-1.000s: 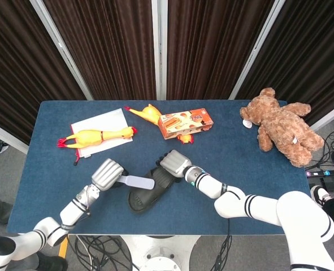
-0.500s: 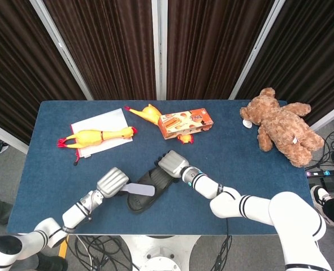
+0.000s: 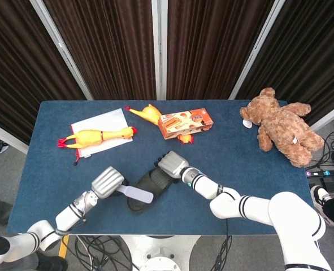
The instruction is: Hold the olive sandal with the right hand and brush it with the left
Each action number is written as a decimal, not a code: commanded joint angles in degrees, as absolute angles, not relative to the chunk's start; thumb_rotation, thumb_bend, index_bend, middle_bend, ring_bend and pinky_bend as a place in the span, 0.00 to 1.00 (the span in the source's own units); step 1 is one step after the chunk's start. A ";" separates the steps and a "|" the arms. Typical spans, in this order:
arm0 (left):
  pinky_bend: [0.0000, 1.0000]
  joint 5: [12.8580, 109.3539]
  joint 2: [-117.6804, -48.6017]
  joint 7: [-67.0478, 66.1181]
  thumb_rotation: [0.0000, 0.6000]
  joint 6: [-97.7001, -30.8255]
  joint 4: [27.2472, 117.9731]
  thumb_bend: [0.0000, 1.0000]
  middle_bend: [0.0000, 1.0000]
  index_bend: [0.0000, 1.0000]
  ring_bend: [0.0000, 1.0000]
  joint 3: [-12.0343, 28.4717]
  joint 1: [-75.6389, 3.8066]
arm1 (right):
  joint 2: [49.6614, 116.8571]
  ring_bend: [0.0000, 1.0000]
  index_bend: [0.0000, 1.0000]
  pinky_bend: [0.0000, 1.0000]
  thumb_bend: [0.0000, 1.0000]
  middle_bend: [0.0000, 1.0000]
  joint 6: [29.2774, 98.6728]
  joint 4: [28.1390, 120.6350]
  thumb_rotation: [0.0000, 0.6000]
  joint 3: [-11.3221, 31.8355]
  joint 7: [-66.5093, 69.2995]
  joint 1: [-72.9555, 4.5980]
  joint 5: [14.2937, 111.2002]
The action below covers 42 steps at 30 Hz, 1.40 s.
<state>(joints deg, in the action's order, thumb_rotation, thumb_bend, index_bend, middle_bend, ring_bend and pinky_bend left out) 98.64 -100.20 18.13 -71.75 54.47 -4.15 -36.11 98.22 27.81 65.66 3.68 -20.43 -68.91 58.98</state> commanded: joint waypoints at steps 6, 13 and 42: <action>1.00 95.22 -105.30 18.35 1.00 -67.59 47.78 0.51 1.00 1.00 1.00 -1.90 -37.47 | 98.22 0.29 0.64 0.40 0.22 0.49 28.02 66.02 1.00 3.45 -20.94 -69.10 58.61; 1.00 97.68 -104.35 15.72 1.00 -66.63 49.69 0.51 1.00 1.00 1.00 -6.03 -36.71 | 97.90 0.29 0.64 0.40 0.22 0.49 28.21 66.21 1.00 3.61 -21.15 -69.38 58.16; 1.00 92.82 -105.92 11.15 1.00 -64.65 49.50 0.51 1.00 1.00 1.00 -2.47 -36.79 | 97.98 0.29 0.64 0.40 0.22 0.49 27.97 65.92 1.00 3.32 -20.89 -69.66 57.70</action>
<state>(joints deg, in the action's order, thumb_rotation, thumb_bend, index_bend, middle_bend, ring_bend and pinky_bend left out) 92.03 -105.54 11.80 -65.00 49.88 -1.42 -36.88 97.99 27.96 65.92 3.31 -20.89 -69.66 57.70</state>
